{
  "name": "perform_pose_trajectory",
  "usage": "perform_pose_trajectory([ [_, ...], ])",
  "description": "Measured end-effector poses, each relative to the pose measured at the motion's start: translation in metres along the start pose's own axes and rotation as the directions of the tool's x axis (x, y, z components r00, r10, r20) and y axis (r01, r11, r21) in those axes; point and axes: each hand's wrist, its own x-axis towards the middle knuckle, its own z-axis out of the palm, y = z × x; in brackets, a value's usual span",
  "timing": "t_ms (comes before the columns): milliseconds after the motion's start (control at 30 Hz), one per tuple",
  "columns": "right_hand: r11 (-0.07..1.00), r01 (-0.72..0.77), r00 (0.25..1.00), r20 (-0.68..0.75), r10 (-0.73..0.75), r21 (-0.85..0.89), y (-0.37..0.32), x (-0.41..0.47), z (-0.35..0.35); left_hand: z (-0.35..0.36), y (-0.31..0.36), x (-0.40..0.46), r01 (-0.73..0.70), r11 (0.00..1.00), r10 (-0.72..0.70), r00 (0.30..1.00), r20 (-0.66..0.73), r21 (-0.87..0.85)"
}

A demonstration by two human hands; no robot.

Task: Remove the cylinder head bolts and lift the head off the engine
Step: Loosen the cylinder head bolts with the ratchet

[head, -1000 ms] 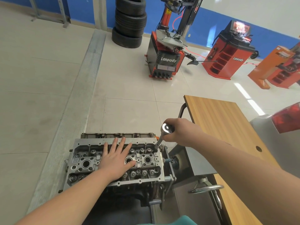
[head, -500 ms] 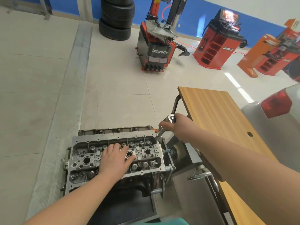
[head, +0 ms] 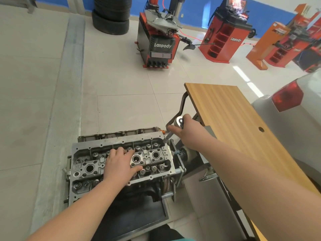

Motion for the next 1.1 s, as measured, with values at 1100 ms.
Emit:
perform_pose_trajectory([
  [1100,0.997,0.079,0.993,0.086,-0.08,0.011,0.01,-0.061,0.015,0.01,0.005,-0.071,0.057,0.997,-0.057,0.998,-0.009,-0.044],
])
